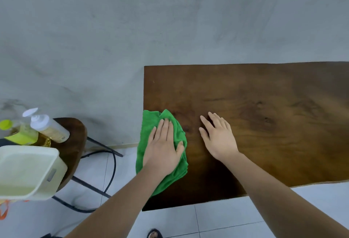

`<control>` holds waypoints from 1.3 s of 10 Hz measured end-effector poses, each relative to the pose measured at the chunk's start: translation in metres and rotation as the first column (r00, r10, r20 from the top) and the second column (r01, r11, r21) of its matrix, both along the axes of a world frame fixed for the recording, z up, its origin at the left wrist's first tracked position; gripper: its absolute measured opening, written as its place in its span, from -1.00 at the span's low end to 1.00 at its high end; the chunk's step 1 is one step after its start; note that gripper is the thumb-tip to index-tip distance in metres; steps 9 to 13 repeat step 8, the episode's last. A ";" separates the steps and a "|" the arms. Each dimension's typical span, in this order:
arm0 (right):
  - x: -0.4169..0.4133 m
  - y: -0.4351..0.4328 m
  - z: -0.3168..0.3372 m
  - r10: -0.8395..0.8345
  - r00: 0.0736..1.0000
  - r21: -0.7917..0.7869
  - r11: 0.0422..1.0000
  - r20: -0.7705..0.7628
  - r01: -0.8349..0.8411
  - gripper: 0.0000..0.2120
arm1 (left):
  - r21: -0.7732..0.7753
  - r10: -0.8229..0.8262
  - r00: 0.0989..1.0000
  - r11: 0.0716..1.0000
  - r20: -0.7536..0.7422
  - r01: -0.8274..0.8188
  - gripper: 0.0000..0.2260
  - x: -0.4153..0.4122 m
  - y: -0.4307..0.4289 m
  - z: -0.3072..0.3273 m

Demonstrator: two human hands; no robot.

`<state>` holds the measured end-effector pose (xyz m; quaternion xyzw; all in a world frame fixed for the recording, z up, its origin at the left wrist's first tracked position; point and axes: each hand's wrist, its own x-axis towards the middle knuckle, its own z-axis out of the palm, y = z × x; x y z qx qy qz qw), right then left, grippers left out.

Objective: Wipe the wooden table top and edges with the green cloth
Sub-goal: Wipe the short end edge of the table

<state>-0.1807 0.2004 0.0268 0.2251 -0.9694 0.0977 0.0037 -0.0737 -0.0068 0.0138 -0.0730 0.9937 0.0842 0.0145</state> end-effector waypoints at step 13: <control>-0.013 0.065 0.003 0.138 0.989 -0.101 0.986 0.058 -0.132 -0.29 | 0.119 -0.019 0.999 0.993 -0.042 0.024 -0.35 -0.026 0.069 0.022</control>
